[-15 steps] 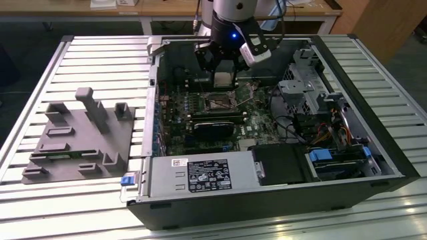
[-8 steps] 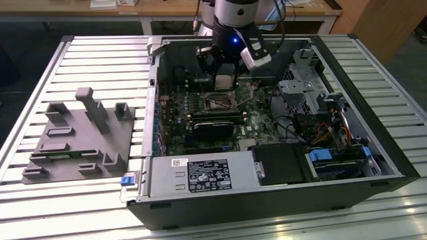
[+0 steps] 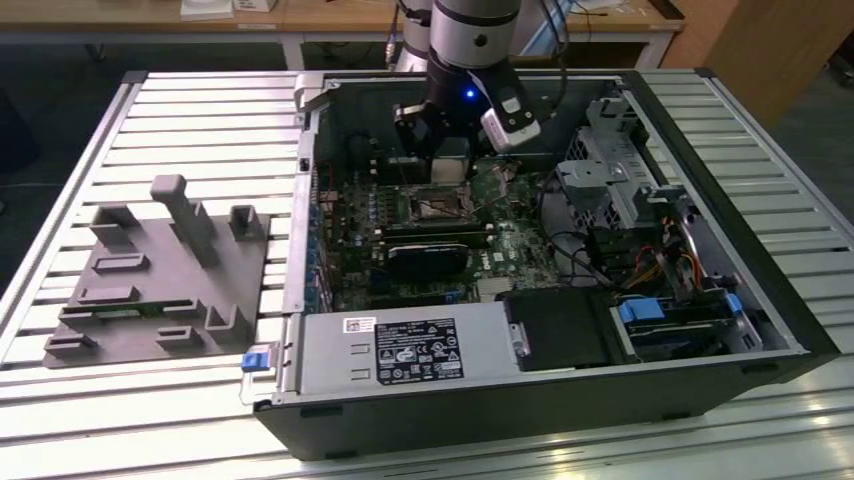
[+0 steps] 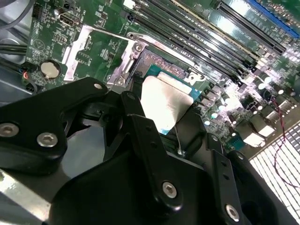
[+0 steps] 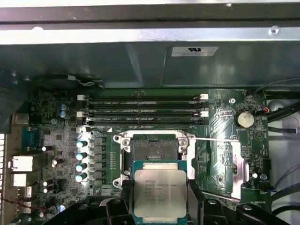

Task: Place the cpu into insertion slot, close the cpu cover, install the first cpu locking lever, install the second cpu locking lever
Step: 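Place the cpu into insertion slot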

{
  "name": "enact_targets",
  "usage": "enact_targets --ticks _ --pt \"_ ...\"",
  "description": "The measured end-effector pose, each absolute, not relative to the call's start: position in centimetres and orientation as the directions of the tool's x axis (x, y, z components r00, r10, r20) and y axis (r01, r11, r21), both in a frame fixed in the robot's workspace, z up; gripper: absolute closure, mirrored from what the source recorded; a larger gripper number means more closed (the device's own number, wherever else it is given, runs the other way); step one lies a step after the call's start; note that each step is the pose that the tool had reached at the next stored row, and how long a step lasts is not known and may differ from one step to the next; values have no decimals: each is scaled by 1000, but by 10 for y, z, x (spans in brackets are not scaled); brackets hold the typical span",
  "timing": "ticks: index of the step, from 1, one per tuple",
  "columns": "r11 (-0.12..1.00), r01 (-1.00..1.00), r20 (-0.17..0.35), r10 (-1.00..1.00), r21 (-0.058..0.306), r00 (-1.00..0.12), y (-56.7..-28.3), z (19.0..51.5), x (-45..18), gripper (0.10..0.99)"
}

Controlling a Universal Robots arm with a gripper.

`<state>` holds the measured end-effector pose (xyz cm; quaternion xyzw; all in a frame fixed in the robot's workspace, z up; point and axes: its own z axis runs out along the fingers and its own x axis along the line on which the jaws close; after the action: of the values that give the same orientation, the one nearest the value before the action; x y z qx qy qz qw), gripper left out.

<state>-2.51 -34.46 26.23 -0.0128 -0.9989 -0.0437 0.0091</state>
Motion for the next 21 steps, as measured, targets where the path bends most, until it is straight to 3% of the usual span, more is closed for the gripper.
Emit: enact_targets --ticks 6,21 --pt "996 35 19 34 87 -999 -345 262 -25 545" --pt "950 300 19 299 87 -954 -345 261 -25 545"
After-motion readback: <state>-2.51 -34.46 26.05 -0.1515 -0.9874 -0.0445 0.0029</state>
